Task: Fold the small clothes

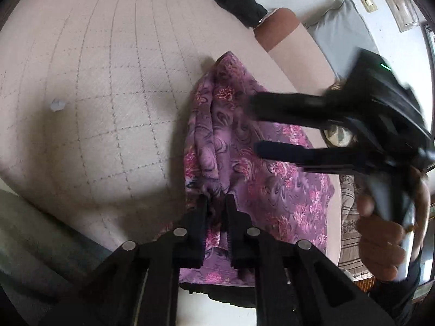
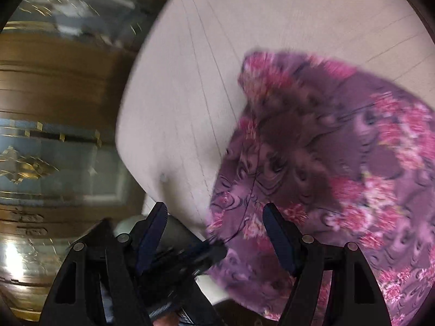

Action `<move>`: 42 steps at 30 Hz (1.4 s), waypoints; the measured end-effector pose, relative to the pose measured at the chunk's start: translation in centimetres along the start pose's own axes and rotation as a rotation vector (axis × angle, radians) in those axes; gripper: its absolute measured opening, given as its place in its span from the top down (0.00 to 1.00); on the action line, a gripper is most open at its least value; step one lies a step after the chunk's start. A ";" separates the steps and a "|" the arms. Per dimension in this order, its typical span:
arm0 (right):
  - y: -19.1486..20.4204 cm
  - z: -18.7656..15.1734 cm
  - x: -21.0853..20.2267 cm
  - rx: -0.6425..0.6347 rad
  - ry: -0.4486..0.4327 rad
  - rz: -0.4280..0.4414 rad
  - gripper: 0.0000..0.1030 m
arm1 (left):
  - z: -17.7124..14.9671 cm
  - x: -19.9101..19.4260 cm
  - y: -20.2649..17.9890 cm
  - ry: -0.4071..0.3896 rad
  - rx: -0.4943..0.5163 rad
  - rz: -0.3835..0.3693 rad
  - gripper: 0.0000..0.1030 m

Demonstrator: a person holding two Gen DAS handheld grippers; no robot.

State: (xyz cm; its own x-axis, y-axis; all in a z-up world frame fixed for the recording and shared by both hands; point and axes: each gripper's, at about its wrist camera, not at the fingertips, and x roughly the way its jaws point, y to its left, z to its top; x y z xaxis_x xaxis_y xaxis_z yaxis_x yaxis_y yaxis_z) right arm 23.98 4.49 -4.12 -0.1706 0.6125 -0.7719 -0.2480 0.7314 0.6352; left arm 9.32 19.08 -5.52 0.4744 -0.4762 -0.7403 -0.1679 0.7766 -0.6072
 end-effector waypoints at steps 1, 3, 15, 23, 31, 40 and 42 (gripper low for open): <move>0.1 0.4 1.0 0.007 0.026 -0.023 0.25 | 0.0 0.0 -0.1 -0.002 0.002 0.003 0.89; 0.2 0.9 2.7 0.022 0.063 -0.058 0.25 | 0.0 -0.1 -0.1 -0.007 0.006 0.001 0.89; 1.7 1.9 6.5 -0.041 0.130 -0.220 0.33 | 0.2 -0.7 0.8 -0.042 -0.065 0.115 0.53; 0.3 2.1 5.2 0.029 0.116 -0.165 0.33 | 0.6 1.4 -1.0 -0.023 0.078 0.290 0.38; 2.8 1.5 6.7 0.002 0.136 -0.237 0.33 | 0.4 1.6 -1.3 0.011 0.101 0.154 0.91; 4.1 0.2 5.9 -0.057 0.054 -0.382 0.71 | -0.8 -2.1 -4.1 -0.140 0.239 0.087 0.93; 3.8 -0.1 5.4 -0.056 0.023 -0.380 0.82 | -1.3 -2.2 -5.5 -0.159 0.279 0.100 0.93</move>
State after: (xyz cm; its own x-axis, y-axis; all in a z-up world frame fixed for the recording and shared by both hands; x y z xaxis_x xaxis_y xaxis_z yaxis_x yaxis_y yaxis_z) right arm 21.99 10.52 -5.85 -0.0774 0.2931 -0.9529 -0.3490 0.8874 0.3013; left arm 8.06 15.29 -0.89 0.6003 -0.3384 -0.7246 0.0122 0.9098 -0.4148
